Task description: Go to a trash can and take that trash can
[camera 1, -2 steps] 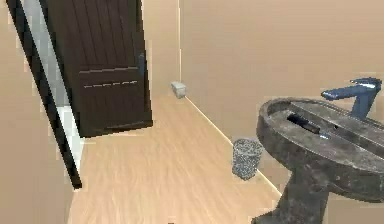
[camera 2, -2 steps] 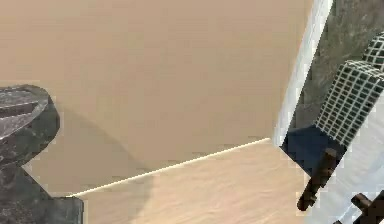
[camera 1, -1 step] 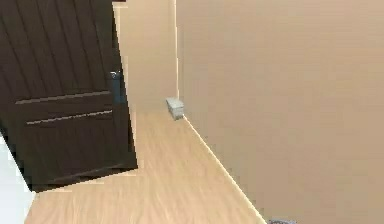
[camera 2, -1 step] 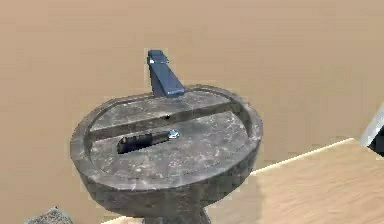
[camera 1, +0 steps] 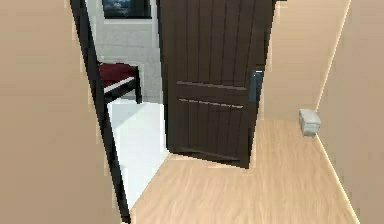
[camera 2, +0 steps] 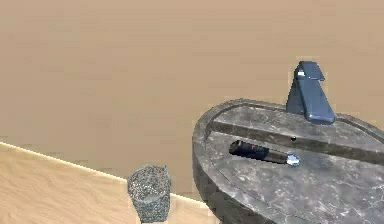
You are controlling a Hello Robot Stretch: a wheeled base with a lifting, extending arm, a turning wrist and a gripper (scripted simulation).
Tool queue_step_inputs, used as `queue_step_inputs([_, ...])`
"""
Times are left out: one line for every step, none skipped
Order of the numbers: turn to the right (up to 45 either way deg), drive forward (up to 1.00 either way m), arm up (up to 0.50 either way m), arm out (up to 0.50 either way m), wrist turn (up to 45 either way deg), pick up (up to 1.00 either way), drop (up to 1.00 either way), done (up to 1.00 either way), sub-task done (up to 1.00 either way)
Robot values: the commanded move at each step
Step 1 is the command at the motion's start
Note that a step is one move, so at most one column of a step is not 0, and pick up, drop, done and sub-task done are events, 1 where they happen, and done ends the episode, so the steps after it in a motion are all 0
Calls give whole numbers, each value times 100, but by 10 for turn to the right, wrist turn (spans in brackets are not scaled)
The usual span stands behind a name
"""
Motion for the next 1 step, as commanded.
queue_step_inputs([0, 5, 0, 0, 0, 0, 0, 0, 0])
